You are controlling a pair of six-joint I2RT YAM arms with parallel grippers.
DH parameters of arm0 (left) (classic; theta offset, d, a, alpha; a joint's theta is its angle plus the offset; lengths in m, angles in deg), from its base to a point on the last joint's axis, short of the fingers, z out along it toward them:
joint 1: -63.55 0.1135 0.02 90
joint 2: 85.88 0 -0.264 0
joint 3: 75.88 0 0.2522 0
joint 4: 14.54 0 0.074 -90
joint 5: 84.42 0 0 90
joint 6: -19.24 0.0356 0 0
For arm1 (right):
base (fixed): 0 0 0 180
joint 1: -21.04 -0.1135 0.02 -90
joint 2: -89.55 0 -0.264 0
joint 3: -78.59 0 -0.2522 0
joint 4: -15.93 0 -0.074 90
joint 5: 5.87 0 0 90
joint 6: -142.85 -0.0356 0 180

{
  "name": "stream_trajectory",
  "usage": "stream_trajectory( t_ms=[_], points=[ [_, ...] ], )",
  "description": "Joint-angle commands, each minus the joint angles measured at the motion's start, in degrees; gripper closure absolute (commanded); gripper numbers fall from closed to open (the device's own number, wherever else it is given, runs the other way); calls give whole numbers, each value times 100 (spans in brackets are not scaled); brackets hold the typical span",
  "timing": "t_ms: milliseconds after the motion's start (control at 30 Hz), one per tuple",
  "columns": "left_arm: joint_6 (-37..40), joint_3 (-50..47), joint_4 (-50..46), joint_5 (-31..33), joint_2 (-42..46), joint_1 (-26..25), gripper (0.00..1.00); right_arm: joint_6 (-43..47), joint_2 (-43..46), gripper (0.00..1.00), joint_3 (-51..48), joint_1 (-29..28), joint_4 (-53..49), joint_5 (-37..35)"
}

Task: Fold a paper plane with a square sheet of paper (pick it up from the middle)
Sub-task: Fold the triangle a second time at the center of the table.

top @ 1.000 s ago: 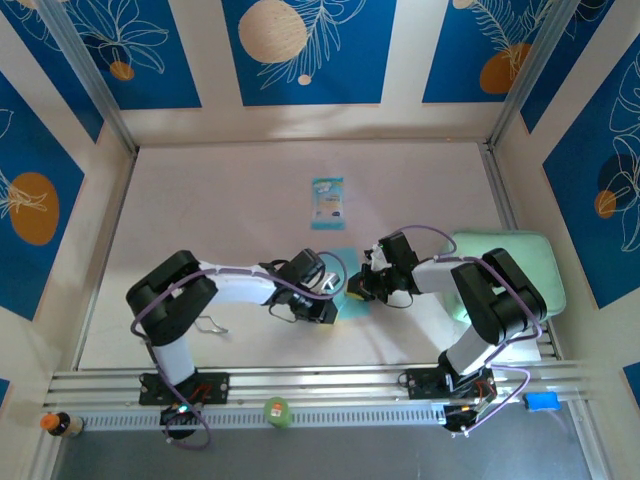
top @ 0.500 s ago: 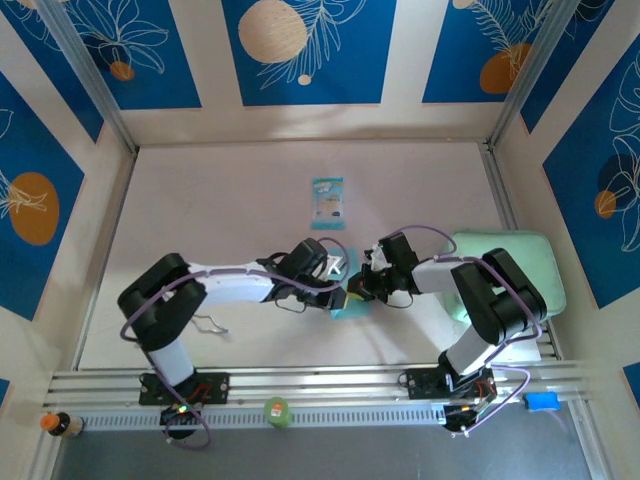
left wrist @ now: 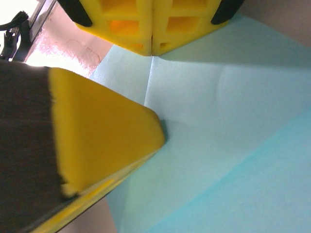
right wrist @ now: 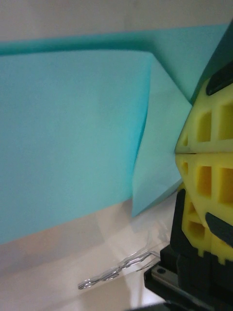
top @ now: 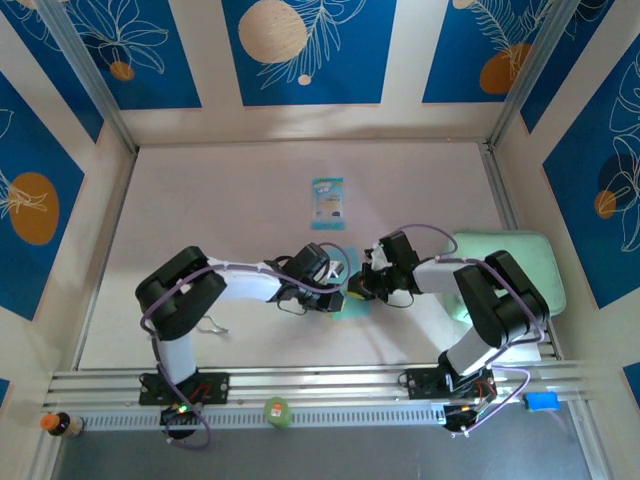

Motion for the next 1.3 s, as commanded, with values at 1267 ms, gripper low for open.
stream_trajectory(
  t_ms=[1267],
  points=[
    [-122, -456, -146, -108, -379, -11, 100, 577, 354, 93, 200, 820, 341, 131]
  ],
)
